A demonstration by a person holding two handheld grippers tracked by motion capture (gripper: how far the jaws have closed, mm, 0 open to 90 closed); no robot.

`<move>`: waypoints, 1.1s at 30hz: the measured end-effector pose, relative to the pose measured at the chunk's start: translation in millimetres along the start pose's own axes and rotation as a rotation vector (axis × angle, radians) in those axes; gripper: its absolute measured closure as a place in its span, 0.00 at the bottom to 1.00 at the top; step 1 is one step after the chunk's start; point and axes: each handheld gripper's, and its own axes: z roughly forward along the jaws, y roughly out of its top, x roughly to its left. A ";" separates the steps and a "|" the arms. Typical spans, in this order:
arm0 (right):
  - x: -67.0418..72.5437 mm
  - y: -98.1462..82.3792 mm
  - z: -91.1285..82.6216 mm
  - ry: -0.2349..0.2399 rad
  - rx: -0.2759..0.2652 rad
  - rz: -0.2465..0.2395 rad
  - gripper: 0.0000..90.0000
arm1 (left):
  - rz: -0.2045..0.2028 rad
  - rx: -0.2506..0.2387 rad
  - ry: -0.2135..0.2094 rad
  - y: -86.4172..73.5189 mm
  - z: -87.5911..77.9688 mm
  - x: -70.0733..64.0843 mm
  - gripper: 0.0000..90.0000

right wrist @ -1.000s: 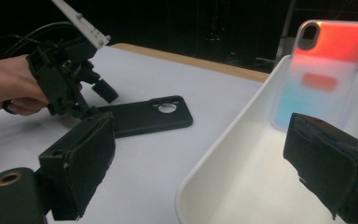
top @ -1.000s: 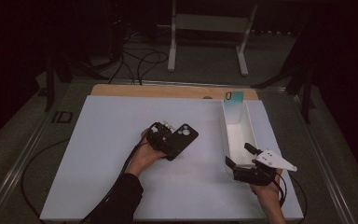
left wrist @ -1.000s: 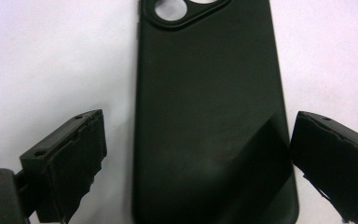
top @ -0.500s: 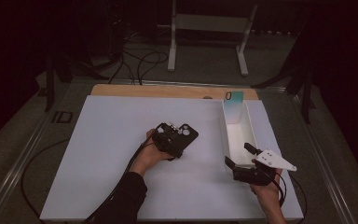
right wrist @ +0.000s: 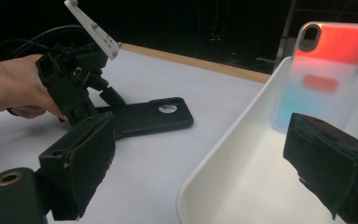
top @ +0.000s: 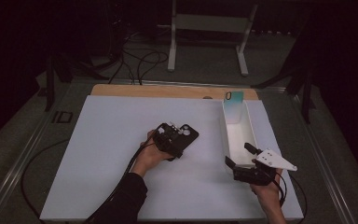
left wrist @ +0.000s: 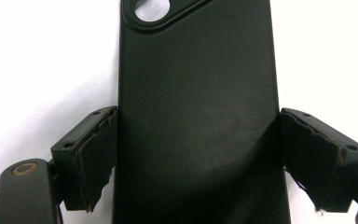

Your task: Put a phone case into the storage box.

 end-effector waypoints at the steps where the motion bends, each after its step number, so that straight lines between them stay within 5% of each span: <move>1: -0.2 0.1 -0.1 -0.001 -0.001 -0.001 0.10 | -0.001 -0.003 0.000 -0.4 -0.3 0.0 0.18; 16: -1.0 2.9 -0.6 0.010 0.013 0.018 0.10 | -0.002 -0.073 0.005 -4.5 -23.4 0.0 0.18; 19: -0.3 3.8 1.5 0.020 0.042 0.026 0.10 | -0.008 -0.141 0.012 -12.4 -42.2 -0.1 0.18; 33: 0.8 8.6 7.1 0.061 0.091 0.076 0.10 | 0.007 -0.270 0.018 -35.7 -73.8 -8.0 0.17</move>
